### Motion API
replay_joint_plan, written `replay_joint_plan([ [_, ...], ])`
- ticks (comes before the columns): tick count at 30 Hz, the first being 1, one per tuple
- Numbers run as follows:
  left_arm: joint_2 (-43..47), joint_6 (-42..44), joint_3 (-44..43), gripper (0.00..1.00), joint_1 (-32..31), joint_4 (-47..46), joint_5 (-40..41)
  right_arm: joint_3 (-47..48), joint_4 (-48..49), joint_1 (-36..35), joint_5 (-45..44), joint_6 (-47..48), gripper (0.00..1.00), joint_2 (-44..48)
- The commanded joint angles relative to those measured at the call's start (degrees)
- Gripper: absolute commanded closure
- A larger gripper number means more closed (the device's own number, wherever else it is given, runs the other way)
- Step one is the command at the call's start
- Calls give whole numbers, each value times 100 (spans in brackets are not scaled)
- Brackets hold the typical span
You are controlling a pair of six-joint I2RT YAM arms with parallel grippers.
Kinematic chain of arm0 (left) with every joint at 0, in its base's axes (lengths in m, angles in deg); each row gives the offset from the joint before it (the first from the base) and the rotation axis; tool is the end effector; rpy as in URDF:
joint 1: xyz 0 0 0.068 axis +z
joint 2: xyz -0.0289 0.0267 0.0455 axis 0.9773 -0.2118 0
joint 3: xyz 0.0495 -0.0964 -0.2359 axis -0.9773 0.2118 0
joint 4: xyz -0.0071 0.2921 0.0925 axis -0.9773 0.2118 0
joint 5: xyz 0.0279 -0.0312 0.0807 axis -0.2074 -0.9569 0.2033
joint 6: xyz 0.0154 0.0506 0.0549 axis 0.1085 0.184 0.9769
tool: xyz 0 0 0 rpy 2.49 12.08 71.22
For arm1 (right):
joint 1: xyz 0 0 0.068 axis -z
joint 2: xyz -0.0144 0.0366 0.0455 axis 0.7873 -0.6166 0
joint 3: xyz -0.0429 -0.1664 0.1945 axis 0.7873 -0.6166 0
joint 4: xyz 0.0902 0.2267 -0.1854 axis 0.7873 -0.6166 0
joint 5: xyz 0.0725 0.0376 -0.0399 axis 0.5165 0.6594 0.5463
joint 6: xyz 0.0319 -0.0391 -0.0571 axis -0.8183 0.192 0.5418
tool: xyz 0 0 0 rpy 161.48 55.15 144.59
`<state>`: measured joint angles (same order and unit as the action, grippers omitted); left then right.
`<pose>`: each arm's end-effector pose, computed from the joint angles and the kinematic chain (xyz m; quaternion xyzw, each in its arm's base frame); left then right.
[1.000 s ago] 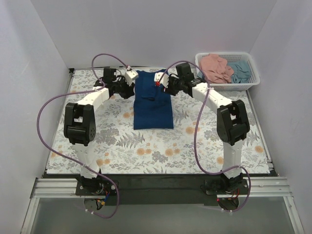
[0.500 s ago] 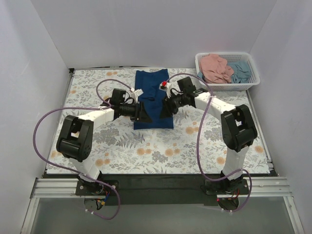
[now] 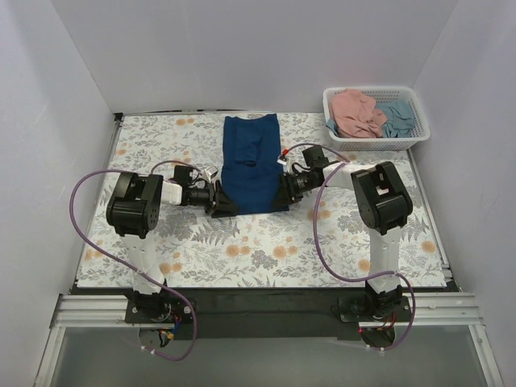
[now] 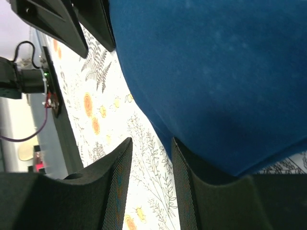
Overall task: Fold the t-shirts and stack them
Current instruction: Fold the tshirt
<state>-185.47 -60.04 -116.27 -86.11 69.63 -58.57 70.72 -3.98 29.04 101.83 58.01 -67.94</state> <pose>0.3521 -0.1094 0.0172 0.2868 -0.7870 0.5301 0.1317 0.3891 0.2196 0.0622 -0.2615 0.8320 0.4682 0.1423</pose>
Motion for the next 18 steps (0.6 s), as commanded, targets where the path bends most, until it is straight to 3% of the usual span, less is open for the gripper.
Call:
replay_joint_plan([
  [1, -120, 106, 373, 62, 288, -36, 213, -286, 132, 110, -301, -108, 55, -119],
  [5, 442, 755, 391, 62, 420, 719, 63, -479, -35, 110, -160, 57, 55, 433],
  [11, 1995, 2960, 22, 62, 473, 2196, 430, -111, -1370, 101, -1009, 2243, 51, 1856],
  [15, 2815, 4577, 162, 61, 421, 2023, 949, -215, -1460, -284, -2267, 3860, 46, 2394],
  [18, 3089, 5992, 408, 61, -17, 1697, 1388, -592, -1048, -837, -3024, 4960, 44, 2579],
])
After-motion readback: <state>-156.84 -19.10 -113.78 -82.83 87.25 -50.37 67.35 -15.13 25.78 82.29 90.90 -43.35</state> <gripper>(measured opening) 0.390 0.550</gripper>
